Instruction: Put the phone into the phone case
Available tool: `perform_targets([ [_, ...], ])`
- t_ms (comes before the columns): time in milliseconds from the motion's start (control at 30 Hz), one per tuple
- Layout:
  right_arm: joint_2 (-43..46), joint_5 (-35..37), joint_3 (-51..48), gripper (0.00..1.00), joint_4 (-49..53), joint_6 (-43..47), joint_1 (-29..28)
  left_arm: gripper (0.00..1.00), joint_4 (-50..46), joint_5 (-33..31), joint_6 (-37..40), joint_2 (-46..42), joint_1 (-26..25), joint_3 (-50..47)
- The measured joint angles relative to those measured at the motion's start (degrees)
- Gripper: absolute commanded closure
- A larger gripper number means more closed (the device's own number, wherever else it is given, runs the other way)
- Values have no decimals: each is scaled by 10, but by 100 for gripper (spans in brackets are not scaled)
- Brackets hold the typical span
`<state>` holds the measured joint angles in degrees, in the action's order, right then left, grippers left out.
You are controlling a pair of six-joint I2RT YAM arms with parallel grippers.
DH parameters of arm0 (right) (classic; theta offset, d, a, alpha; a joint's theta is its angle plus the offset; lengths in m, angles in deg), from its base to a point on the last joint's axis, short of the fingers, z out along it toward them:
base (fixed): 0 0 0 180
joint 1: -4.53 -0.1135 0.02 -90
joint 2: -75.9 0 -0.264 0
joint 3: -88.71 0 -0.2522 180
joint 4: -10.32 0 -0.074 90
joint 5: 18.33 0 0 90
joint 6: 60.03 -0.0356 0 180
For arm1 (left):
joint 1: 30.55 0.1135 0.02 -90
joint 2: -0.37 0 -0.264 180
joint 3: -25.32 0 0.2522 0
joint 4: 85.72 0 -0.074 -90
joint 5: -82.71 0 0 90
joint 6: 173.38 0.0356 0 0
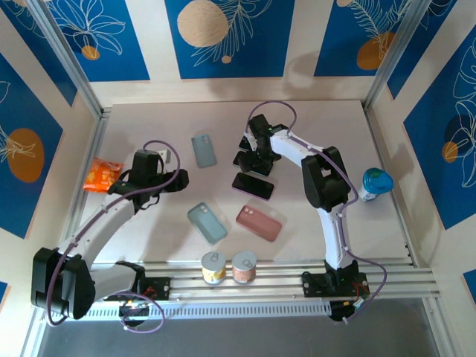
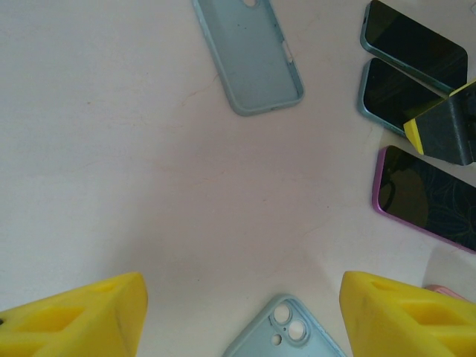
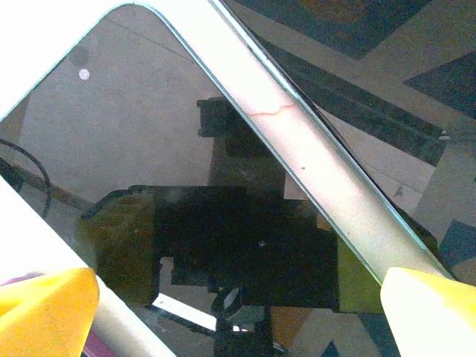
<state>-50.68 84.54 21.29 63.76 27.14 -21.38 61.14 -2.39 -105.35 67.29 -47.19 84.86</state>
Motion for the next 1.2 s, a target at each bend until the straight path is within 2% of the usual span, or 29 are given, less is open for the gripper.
perform_targets([
  [233,26,-28,-26,3,19,-57,0,30,0,0,0,-1,0,0],
  [367,35,-30,-32,3,32,-59,-2,31,0,0,0,-1,0,0],
  [667,41,-8,-28,1,31,9,-24,30,0,0,0,-2,0,-5],
  [833,17,9,11,1,29,42,-36,30,0,0,0,-2,0,-5],
  [1200,-37,25,72,1,41,63,-37,30,0,0,0,-2,0,-5],
])
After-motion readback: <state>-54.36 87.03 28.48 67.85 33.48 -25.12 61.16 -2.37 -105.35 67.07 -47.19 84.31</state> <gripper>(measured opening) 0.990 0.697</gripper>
